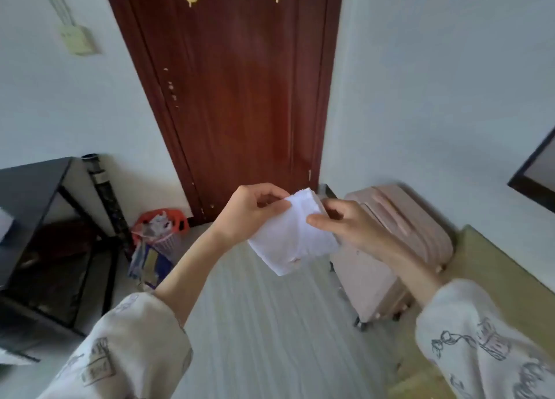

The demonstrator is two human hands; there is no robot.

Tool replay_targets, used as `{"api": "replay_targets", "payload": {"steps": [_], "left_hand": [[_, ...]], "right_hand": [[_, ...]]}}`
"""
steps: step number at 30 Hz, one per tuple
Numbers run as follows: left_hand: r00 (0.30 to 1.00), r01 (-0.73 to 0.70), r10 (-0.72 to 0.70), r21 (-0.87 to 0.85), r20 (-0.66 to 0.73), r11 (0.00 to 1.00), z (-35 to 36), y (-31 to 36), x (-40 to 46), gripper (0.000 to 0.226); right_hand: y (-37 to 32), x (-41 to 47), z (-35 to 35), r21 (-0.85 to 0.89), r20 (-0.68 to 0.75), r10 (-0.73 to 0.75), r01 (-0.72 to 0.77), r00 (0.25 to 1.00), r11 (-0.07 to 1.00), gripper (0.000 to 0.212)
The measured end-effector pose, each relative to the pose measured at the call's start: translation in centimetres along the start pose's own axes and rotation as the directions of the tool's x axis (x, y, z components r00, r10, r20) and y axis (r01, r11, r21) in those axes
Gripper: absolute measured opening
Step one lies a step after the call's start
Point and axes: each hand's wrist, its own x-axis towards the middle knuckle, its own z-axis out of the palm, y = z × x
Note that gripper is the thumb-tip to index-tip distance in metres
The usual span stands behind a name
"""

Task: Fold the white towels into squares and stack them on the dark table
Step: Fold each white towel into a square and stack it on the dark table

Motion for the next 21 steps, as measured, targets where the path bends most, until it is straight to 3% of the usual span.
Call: {"api": "replay_targets", "payload": {"steps": [4,8,14,18,21], "left_hand": [[0.98,0.087,-0.094,-0.048,-0.178,0.995,-11.9,-2.4,-4.7,0.007],[0.908,0.166,-0.187,-0.089,-0.374,0.982,-22.3,-6.3,-9.1,0.007],[0.82,0.288,-0.338,-0.178,-0.462,0.941,-34.6,-12.3,-13.5,0.013],[0.768,0.308,-0.379,-0.221,-0.516,0.925,-43.2,-15.8,-15.2,0.016],[0.71,0.326,-0.384,-0.208,-0.59,0.922,-49.6,-17.6,-16.0,0.013]], "right_hand": [[-3.7,5.9,9.7,0.093,0.23,0.002,-0.024,0.973,0.995,0.007],[-7.5,12.4,19.4,0.154,0.357,-0.036,-0.02,0.934,0.988,0.008],[-13.3,21.9,32.3,0.187,0.462,-0.122,0.038,0.878,0.982,0.014],[-17.9,28.5,40.8,0.178,0.53,-0.206,0.129,0.823,0.976,0.012],[-21.1,33.0,46.8,0.17,0.566,-0.258,0.195,0.783,0.966,0.021]]}}
